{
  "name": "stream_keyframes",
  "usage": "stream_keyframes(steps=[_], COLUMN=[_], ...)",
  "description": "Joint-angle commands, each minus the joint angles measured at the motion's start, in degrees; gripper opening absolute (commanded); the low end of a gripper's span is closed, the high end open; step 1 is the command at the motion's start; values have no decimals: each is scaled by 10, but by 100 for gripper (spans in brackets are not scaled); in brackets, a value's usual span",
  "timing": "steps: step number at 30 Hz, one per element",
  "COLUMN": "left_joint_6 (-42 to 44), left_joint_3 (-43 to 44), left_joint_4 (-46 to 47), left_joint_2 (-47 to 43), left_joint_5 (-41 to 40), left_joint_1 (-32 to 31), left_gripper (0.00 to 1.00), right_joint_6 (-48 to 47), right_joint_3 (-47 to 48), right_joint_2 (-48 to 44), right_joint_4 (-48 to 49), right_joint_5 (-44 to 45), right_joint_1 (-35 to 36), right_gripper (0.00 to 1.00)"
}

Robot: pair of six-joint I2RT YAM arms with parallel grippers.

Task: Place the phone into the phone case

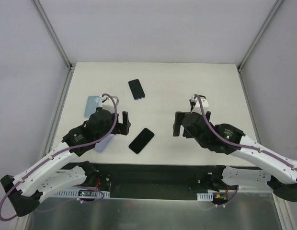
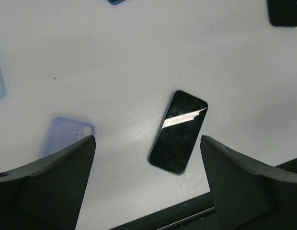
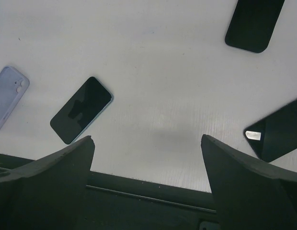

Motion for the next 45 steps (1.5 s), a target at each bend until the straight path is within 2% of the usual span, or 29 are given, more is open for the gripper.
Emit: stream_keyframes(steps=[1, 8, 11, 15, 19, 28, 32, 45], left_joint_6=[-2, -7, -3, 17, 30, 18, 14, 8], left_joint_3=[26, 73, 95, 113, 135, 128, 107, 96], left_joint_4=[-33, -89, -124, -164, -201, -192, -175, -136], left_joint_2=[38, 85, 108, 162, 227, 325, 369, 475], left_joint_5=[-21, -48, -33, 30, 23, 50, 72, 61], left_joint_1=[-1, 5, 38, 131, 169, 172, 172, 172], left_gripper=[89, 89, 90, 88, 84, 71, 62, 53], right_joint_6=[-2, 2, 5, 1, 17, -4, -7, 16], right_joint_3=[3, -7, -13, -23, -51, -113, -123, -137], right_joint_2=[-15, -20, -27, -42, -81, -172, -190, -212], right_joint_4=[11, 3, 4, 3, -4, 15, 14, 6], right_joint_5=[11, 22, 24, 24, 37, 39, 39, 37], right_joint_1=[2, 2, 2, 2, 2, 2, 2, 2], right_gripper=[96, 96, 96, 96, 96, 96, 96, 96])
